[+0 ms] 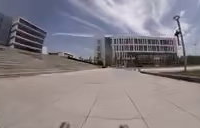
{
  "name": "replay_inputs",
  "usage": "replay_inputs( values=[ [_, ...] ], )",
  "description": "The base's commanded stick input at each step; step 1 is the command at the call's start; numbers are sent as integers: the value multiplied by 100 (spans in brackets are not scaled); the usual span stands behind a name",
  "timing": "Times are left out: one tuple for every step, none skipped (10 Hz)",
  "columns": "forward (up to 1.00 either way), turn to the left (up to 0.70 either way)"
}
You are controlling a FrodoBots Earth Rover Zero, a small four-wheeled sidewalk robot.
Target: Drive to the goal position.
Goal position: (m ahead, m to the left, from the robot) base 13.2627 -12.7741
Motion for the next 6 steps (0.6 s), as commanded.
replay_inputs(
  values=[
    [70,0],
    [70,0],
    [70,0],
    [70,0],
    [70,0],
    [70,0]
  ],
)
